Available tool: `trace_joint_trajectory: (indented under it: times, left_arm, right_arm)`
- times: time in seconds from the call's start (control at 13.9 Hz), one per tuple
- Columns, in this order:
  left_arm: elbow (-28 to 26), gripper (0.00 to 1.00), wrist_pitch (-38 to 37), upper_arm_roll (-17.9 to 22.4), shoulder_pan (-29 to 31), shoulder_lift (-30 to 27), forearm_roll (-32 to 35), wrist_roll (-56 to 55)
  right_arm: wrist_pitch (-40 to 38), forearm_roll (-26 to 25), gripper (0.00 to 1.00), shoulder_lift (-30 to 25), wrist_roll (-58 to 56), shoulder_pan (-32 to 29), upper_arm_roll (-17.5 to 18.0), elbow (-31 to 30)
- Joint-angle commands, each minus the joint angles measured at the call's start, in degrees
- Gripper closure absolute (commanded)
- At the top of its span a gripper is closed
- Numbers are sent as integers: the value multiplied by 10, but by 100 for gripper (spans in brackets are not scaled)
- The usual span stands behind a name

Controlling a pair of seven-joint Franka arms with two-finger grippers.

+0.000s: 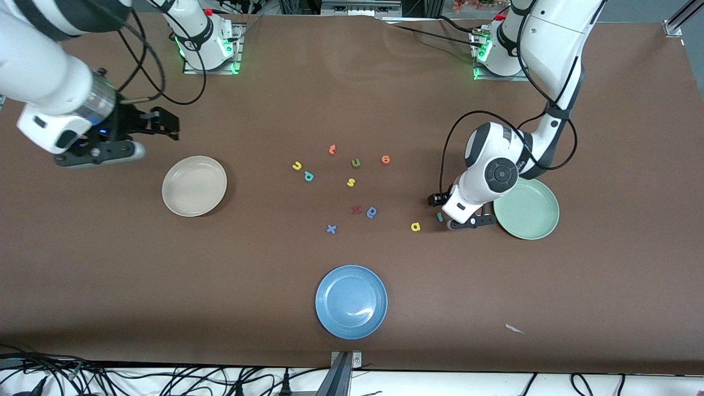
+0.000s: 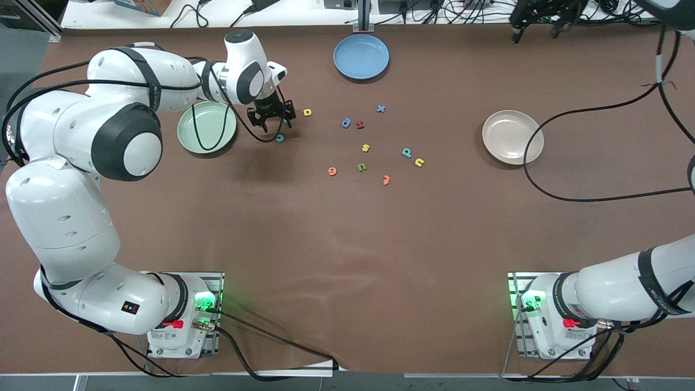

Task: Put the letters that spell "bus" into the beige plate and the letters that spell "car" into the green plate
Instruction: 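Reach the left gripper to cyan c while the right gripper reaches yellow u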

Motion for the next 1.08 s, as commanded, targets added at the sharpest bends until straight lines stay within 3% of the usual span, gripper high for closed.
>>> trace_joint_trajectory:
  times: [0.0,0.29,0.5,0.86,1.01]
  left_arm:
    - [-4,16,8,-2,-5,9,-20,6]
    - [-5,19,7,-20,3,18,-20,28]
    - [-6,30,7,-20,3,19,-20,29]
    - [-6,59,6,-20,2,19,-20,29]
    - [-4,78,6,-20,2,19,-20,28]
  right_arm:
    - [47,-2,0,43,52,55,-1,14]
    - [84,-24,0,96,166,118,0,21]
    - [127,-18,0,116,216,136,9,13]
    - [208,-25,0,110,269,150,24,-63]
    - [276,-31,0,116,287,149,38,-106]
